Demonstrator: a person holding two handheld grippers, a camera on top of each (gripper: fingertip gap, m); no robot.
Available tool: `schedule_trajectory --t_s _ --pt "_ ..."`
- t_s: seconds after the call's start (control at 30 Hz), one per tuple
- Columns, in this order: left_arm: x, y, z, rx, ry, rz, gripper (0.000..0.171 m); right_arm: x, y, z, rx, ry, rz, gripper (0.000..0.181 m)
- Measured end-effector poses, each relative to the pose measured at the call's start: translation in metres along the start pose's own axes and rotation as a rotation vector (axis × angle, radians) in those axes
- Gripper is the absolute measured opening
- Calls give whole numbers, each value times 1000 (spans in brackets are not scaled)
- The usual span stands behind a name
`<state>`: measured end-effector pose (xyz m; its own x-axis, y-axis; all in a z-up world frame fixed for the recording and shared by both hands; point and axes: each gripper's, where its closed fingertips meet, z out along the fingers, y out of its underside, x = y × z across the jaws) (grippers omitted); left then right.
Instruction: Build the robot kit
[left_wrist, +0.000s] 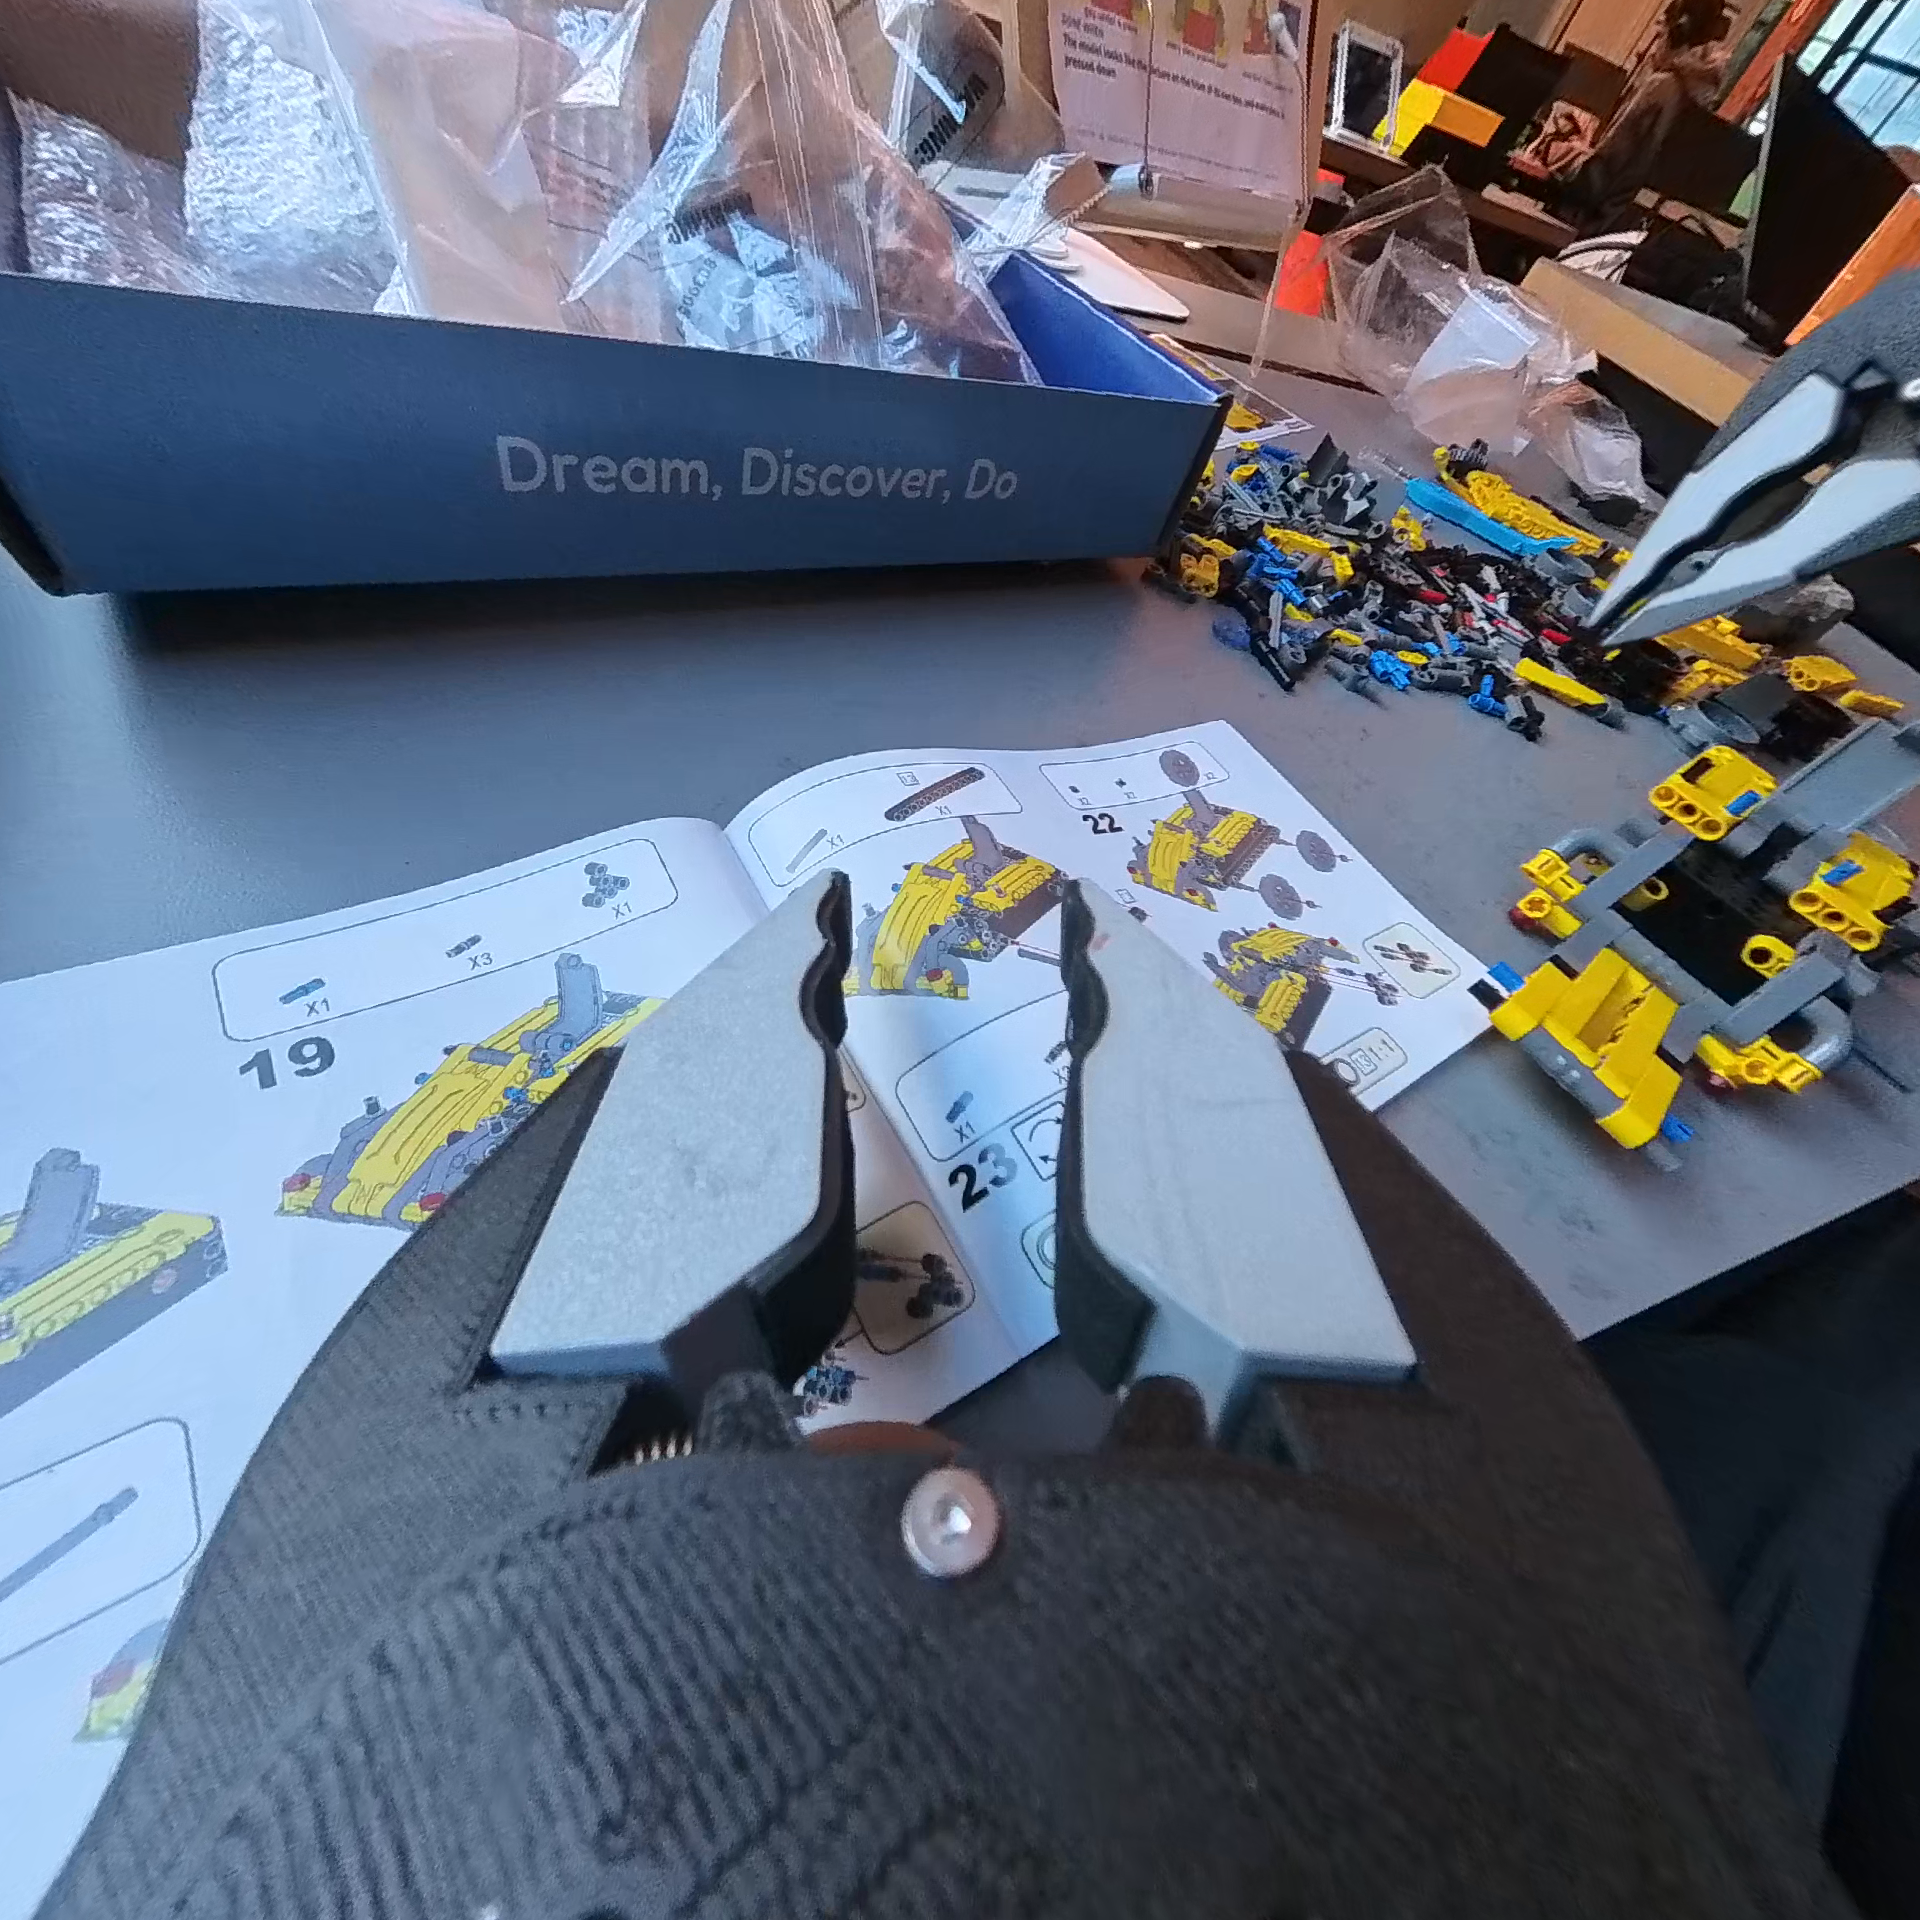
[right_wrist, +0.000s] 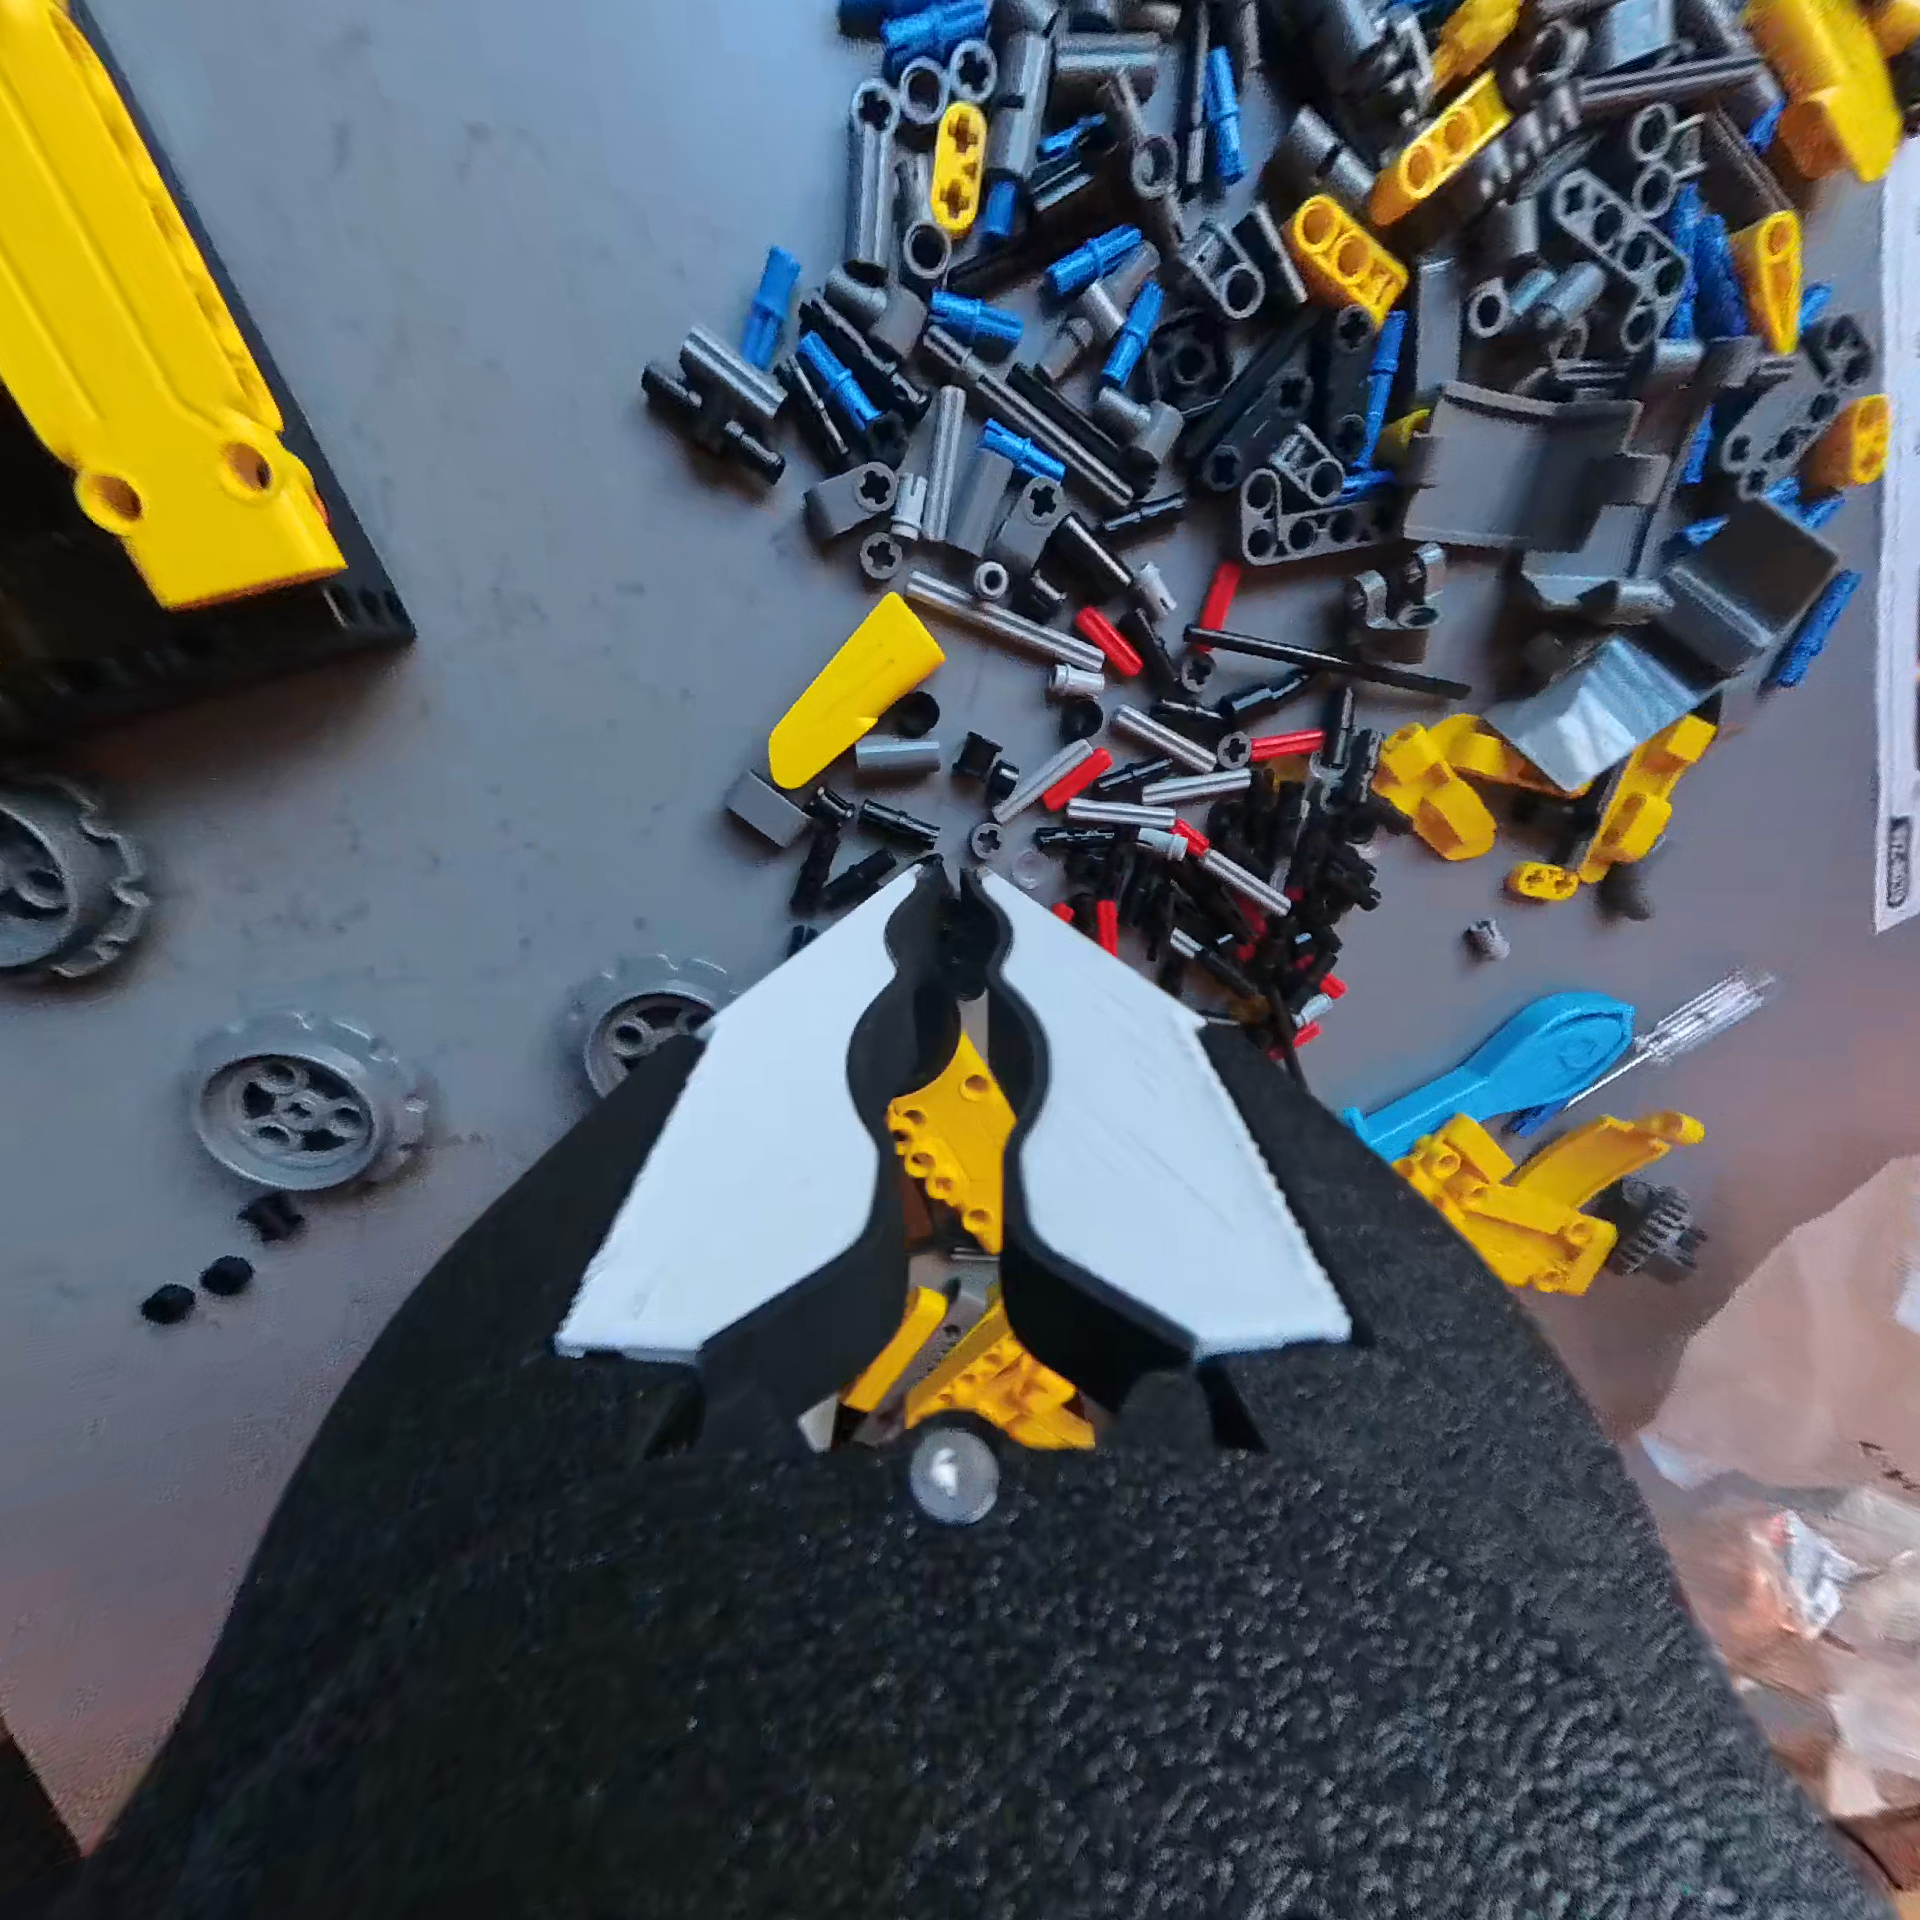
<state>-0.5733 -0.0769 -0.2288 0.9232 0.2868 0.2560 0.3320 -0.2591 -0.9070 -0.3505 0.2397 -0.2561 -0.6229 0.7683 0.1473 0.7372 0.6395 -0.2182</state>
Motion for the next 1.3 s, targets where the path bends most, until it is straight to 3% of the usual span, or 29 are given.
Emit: schedule_trajectory --t_s 0.37,0.6,0.9,1.03,1.1,1.3 --pt "0 0 0 4 8 -8 37 -2 5 11 -88 -2 -83 6" --pt "0 -1 0 4 10 -12 37 -7 1 -18 1 28 -31 6" --pt "1 0 0 3 9 -7 37 -80 37 -72 160 54 144 6" --pt "1 0 0 1 3 -4 37 -115 60 -61 272 14 296 6" --pt "0 0 0 1 0 -3 36 -128 72 -48 263 3 330 6" --pt "0 0 1 0 -11 3 35 -136 76 -36 292 -9 353 6"
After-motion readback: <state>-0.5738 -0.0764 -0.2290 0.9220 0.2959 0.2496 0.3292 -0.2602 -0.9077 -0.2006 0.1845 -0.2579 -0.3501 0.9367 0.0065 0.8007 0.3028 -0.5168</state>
